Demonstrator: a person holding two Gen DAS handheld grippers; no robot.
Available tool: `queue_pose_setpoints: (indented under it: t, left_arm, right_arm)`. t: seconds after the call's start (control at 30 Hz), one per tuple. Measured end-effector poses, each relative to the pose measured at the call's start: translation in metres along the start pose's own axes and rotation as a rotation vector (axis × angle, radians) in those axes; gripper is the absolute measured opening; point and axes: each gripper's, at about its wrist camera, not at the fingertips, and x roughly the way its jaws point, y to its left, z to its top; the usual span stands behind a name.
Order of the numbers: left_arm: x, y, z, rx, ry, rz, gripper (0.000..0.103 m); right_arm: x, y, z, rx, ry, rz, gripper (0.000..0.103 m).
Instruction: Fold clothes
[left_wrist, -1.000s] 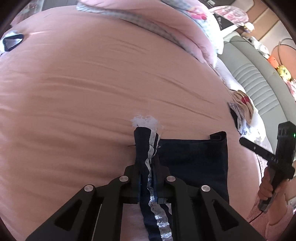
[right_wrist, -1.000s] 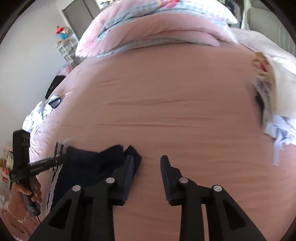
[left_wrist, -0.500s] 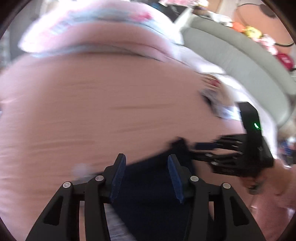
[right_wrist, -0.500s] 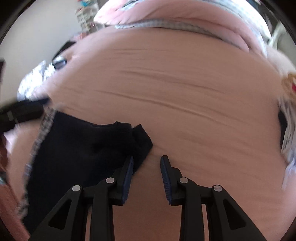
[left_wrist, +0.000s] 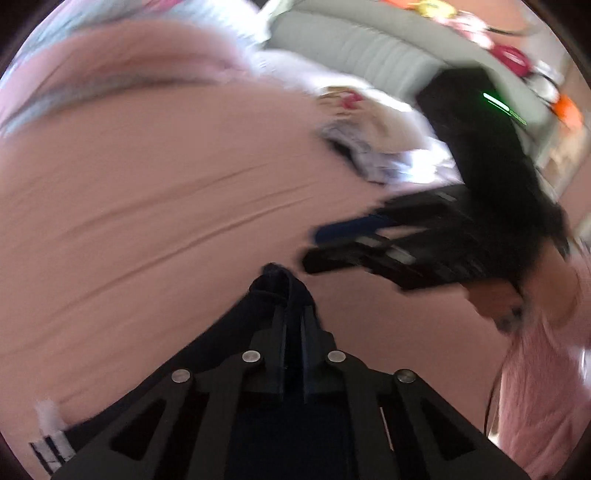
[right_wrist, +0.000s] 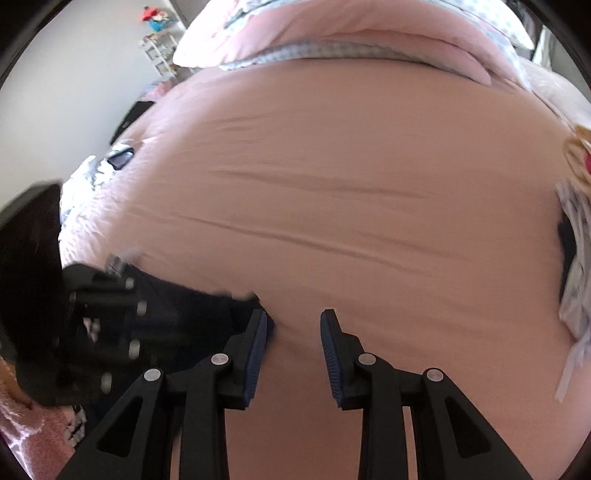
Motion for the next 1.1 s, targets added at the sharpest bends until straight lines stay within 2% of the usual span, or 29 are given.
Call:
queue_pose_setpoints:
  t: [0.07, 0.17, 0.27, 0.37, 0.4, 0.47, 0.67, 0.77, 0.9, 1.07, 1.1]
  left_arm:
    - [-0.004, -0.007, -0.003, 0.047, -0.007, 0.007, 0.004]
    - [-0.007, -0.009, -0.007, 0.064, -0.011, 0.006, 0.004]
    - [-0.009, -0.009, -0.009, 0.065, -0.017, 0.007, 0.004]
    - [-0.008, -0.008, -0.010, 0.058, -0.019, 0.025, 0.004]
    - [-0.007, -0.009, -0.010, 0.055, -0.019, 0.033, 0.004]
    - [-0.004, -0.009, -0.010, 0.047, -0.018, 0.050, 0.005]
    - [0.008, 0.004, -0.017, -0.019, 0.028, 0.150, 0.005]
    - [0.010, 0.002, -0.018, -0.030, 0.023, 0.154, 0.005]
    - [0.007, 0.003, -0.016, -0.022, 0.006, 0.163, 0.005]
    - [-0.007, 0.001, -0.019, 0.013, -0.078, 0.100, 0.005]
    - [-0.008, 0.001, -0.019, 0.018, -0.078, 0.098, 0.005]
  right_arm:
    - [0.004, 0.000, 0.008, -0.011, 0.011, 0.029, 0.031]
    - [0.016, 0.009, 0.023, -0.071, 0.052, 0.082, 0.031]
    - [0.022, 0.023, 0.036, -0.115, 0.117, 0.208, 0.032]
    - [0.024, 0.040, 0.034, -0.208, 0.192, 0.163, 0.032]
    - [0.028, 0.046, 0.032, -0.243, 0.216, 0.107, 0.032]
    - [0.027, 0.048, 0.023, -0.286, 0.244, 0.050, 0.032]
    - [0.027, 0.038, -0.004, -0.291, 0.273, -0.094, 0.032]
    - [0.021, 0.040, -0.009, -0.262, 0.226, -0.088, 0.032]
    - [0.003, 0.046, 0.000, -0.190, 0.089, -0.063, 0.032]
    - [0.015, 0.039, 0.006, -0.098, 0.083, -0.005, 0.032]
    - [0.018, 0.042, 0.004, -0.095, 0.088, 0.031, 0.032]
